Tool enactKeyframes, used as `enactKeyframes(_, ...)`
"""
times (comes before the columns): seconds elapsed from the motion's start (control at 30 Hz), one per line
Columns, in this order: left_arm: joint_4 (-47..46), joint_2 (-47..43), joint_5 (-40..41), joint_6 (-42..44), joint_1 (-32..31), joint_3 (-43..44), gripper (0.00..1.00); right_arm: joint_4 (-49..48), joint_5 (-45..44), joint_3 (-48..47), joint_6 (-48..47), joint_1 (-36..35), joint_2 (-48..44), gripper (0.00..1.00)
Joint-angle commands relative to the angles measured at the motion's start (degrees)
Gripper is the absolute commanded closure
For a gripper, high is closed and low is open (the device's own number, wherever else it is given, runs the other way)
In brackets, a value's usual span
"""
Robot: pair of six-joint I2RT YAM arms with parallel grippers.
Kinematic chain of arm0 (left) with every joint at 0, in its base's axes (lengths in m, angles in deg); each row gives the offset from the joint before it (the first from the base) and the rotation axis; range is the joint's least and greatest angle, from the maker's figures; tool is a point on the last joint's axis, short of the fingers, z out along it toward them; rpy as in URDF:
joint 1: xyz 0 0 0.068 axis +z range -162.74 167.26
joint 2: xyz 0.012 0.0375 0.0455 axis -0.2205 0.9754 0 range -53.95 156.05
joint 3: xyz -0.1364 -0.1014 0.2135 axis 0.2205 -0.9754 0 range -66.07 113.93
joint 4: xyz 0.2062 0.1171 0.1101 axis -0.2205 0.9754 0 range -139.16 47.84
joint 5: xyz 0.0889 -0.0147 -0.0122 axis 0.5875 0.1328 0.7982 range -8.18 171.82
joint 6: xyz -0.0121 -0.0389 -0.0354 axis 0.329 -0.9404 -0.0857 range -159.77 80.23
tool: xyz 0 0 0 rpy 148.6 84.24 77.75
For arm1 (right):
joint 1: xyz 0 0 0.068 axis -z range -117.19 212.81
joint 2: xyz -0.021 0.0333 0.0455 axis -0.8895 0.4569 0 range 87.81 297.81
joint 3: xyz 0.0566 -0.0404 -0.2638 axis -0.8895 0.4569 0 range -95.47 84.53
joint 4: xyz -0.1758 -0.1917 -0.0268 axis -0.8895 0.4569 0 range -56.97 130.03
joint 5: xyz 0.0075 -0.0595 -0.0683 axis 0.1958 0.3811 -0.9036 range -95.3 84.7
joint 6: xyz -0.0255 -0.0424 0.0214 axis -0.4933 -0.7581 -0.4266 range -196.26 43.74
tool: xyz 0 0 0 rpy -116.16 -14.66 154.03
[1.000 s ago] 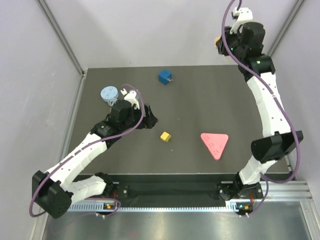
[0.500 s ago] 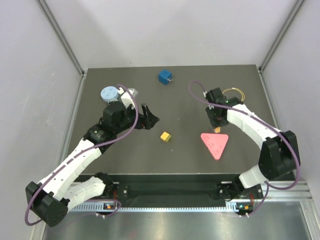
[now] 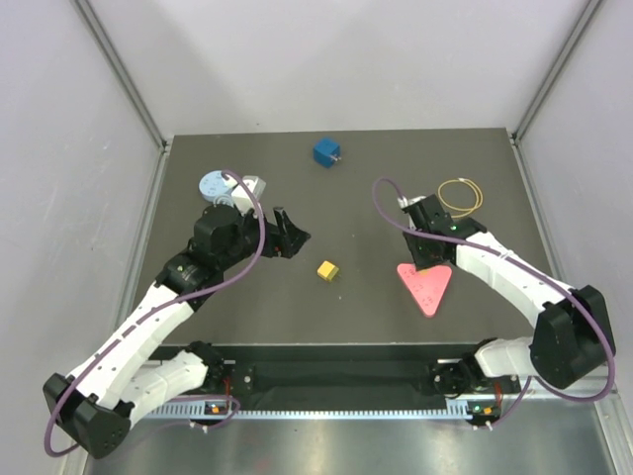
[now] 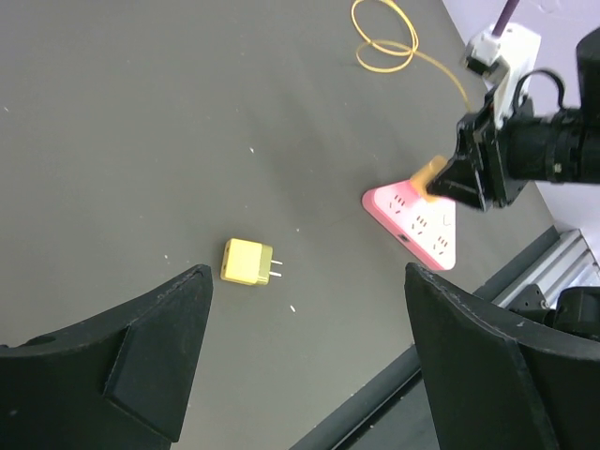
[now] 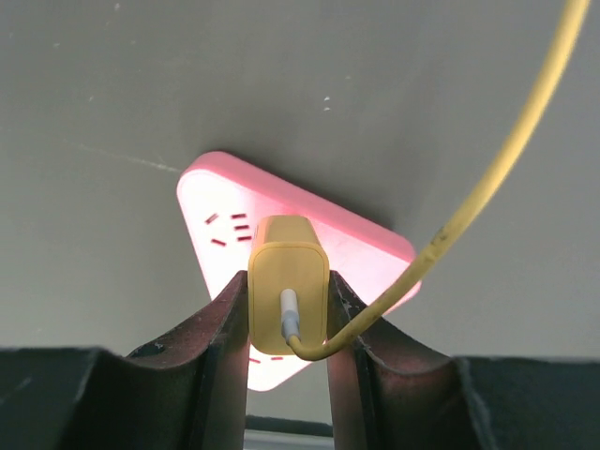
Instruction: Insert the plug
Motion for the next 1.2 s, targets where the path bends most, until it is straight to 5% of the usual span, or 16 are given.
enactKeyframes(0.0,-0.95,-1.40,1.85,1.78,0.17,0.48,0.12,-7.57,3.13,2.68,-1.18,-0.90,-2.97,1.00)
enactKeyframes(1.17,-0.25,-1.32,3.35,2.57,0.17,1.00,0.12,-7.23,1.99,0.75,-4.09,-3.72,4.85,1.00)
